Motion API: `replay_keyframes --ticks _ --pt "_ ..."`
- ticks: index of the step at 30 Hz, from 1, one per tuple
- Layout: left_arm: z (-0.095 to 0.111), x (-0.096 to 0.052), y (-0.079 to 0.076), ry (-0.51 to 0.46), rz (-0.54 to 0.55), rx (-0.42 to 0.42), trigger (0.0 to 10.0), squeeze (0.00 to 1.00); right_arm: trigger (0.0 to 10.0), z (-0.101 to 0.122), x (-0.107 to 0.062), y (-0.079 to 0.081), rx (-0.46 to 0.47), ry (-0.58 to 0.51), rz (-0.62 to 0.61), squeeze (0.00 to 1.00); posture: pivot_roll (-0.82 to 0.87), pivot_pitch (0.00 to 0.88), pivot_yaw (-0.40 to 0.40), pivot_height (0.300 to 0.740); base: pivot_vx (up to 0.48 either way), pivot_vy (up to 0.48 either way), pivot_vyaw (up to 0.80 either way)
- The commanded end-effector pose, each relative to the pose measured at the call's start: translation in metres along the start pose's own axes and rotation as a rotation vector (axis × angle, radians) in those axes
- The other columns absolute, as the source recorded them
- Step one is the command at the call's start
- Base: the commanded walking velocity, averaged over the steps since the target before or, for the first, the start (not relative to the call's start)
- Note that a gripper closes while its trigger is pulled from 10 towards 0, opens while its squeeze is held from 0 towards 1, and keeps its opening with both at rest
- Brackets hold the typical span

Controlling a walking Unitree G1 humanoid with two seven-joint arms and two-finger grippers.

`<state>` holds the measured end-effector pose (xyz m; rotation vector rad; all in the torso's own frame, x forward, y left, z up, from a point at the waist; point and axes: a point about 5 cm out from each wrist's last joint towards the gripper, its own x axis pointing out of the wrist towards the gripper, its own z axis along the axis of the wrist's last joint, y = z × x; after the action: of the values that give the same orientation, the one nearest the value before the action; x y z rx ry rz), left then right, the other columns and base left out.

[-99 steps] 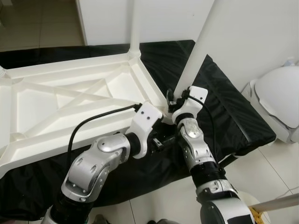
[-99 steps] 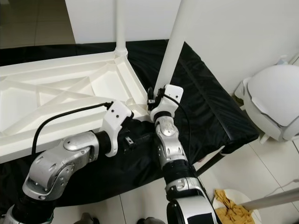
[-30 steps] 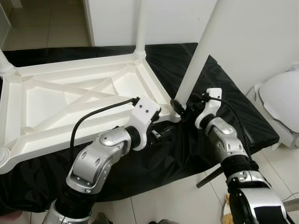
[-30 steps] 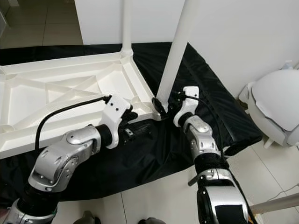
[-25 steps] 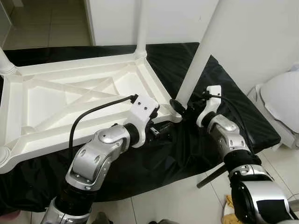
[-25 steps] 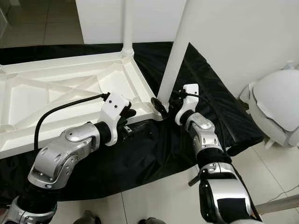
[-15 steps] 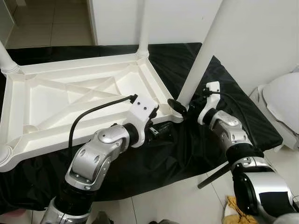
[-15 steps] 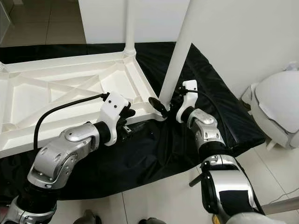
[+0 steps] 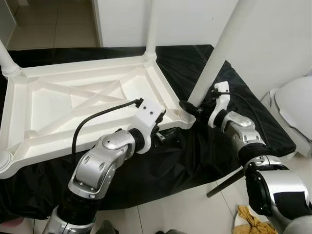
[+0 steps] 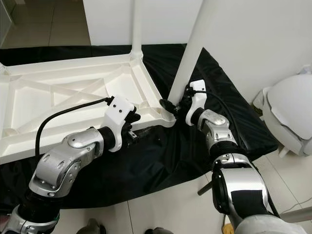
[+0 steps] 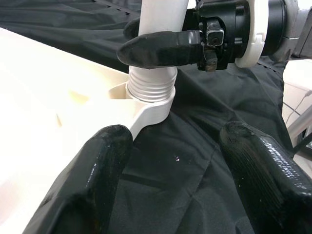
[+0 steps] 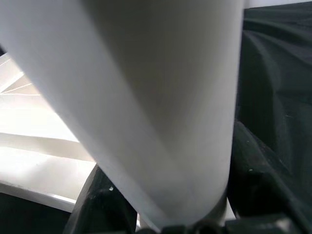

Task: Building children table

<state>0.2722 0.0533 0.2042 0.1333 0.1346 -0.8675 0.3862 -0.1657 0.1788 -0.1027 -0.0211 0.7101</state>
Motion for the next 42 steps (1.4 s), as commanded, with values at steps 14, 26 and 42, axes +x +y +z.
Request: replay_keyframes --ticks 14,26,42 --pt "0.004 -0.001 0.0 -0.011 0.042 0.006 10.0 0.0 0.0 -0.017 -0.008 -0.008 0.06 0.106 -0.061 0.0 0.03 0.067 -0.059 0.74 0.0 0.0 0.0" --pt "0.005 -0.002 -0.005 -0.019 0.03 0.005 10.0 0.0 0.0 -0.025 -0.008 -0.01 0.088 0.166 -0.15 0.0 0.03 0.062 -0.068 0.74 0.0 0.0 0.0" --pt "0.004 -0.003 -0.008 -0.022 0.021 -0.007 10.0 0.0 0.0 -0.028 0.002 0.0 0.124 0.071 -0.286 0.0 0.03 0.073 -0.075 0.74 0.0 0.0 0.0"
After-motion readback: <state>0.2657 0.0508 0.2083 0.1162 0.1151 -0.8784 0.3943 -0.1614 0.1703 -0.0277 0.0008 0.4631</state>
